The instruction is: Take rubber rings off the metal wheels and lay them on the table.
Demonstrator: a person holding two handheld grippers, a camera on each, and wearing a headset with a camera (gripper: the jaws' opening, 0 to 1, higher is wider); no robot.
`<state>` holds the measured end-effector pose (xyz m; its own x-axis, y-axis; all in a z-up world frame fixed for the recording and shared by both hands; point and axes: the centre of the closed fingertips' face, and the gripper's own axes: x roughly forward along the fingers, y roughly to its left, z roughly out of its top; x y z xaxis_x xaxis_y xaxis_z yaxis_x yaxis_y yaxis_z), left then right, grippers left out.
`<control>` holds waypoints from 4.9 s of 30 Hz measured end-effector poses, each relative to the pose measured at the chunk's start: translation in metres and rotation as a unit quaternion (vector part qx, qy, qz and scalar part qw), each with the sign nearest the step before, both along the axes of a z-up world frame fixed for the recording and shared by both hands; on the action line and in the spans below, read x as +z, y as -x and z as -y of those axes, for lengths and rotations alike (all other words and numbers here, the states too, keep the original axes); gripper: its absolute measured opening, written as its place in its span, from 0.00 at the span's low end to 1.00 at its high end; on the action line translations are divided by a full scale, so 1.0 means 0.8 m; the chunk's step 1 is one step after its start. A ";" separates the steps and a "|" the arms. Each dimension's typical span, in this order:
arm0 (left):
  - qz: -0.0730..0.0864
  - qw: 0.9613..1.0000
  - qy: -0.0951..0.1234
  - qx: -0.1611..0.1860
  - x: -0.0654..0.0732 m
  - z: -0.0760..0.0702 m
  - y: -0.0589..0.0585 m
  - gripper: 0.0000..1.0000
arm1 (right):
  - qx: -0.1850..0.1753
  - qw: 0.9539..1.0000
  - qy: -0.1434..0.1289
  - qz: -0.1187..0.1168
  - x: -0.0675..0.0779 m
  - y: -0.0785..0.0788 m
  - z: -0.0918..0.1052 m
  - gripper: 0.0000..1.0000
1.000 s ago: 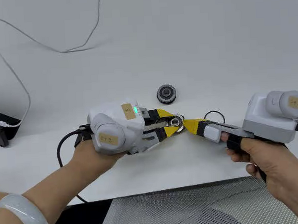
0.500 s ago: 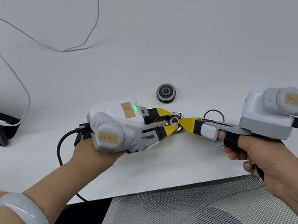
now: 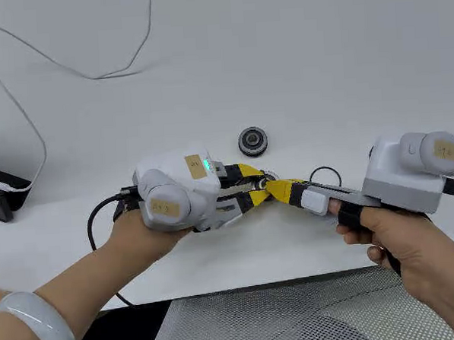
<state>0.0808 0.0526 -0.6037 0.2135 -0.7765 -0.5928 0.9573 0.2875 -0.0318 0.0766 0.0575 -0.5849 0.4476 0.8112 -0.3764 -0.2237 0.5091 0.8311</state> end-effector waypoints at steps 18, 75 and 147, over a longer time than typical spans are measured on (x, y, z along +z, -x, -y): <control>-0.003 1.000 0.006 0.013 0.019 -0.022 0.002 0.23 | -0.019 1.000 0.006 0.002 -0.003 -0.009 0.004 0.01; -0.031 0.993 0.030 0.111 0.016 -0.072 0.009 0.59 | -0.035 0.987 0.157 0.017 -0.026 0.007 0.112 0.11; 0.012 0.993 0.019 0.116 0.013 -0.010 -0.087 0.18 | 0.034 0.974 0.180 0.137 -0.007 -0.065 0.025 0.12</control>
